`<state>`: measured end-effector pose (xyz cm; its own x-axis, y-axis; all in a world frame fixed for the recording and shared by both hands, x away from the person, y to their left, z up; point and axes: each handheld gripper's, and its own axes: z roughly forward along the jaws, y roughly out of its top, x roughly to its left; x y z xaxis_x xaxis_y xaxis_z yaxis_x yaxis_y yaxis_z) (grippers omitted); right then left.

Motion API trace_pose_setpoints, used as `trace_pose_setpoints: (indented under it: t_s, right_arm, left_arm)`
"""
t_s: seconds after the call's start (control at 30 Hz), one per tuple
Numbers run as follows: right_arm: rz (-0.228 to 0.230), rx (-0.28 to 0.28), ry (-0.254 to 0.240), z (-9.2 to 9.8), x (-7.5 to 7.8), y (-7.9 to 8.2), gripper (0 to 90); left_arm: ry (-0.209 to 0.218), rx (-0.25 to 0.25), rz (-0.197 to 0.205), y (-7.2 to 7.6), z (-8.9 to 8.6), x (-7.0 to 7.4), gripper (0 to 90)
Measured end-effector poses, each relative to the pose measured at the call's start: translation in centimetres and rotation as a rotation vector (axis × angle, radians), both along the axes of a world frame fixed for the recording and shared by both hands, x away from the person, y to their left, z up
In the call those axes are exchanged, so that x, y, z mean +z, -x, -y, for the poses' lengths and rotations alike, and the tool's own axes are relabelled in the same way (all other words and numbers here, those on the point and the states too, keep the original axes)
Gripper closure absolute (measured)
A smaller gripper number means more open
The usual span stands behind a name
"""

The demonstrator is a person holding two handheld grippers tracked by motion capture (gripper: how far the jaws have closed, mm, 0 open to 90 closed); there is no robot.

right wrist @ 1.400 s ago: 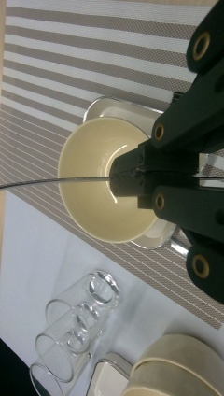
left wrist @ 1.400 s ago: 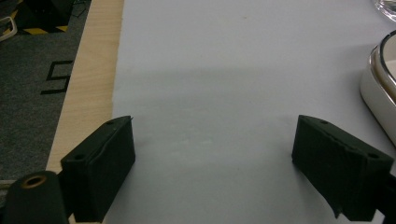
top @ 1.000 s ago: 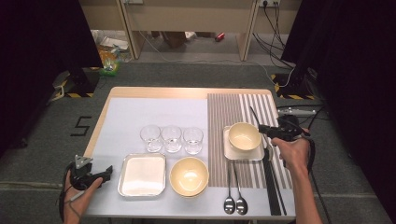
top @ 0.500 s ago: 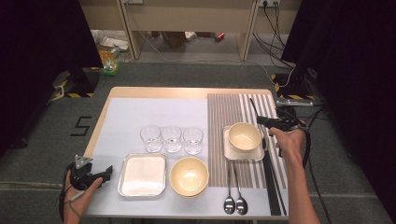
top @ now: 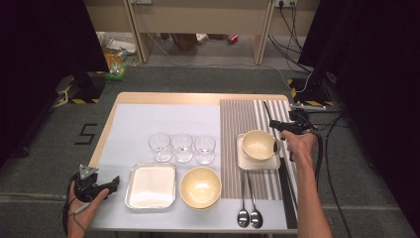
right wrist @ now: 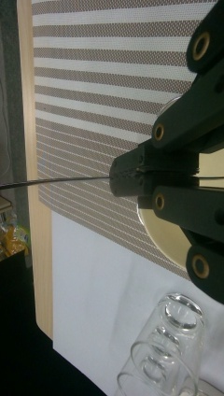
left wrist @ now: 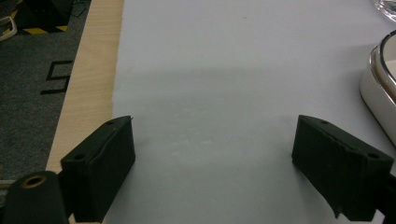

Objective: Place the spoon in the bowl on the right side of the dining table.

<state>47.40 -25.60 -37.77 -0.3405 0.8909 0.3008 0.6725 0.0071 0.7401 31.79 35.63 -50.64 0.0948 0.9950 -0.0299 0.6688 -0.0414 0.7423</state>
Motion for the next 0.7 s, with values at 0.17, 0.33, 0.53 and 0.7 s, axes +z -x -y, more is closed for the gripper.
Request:
trace_pose_setpoints:
  t_s: [0.17, 0.33, 0.53, 0.7]
  right_arm:
    - [0.005, -0.008, -0.028, -0.2, -0.4, -0.7, 90.0]
    - [0.000, -0.016, -0.020, -0.3, -0.7, -1.2, 90.0]
    - [-0.003, -0.025, -0.016, -0.6, -1.1, -1.7, 90.0]
    - [-0.010, -0.033, 0.004, -0.7, -1.5, -2.0, 90.0]
  left_arm:
    - [0.000, 0.000, 0.000, 0.0, 0.0, 0.0, 12.1]
    - [0.001, 0.000, 0.000, 0.0, 0.0, 0.0, 12.1]
    - [0.000, 0.000, 0.000, 0.0, 0.0, 0.0, 12.1]
    - [0.001, 0.000, 0.000, 0.0, 0.0, 0.0, 12.1]
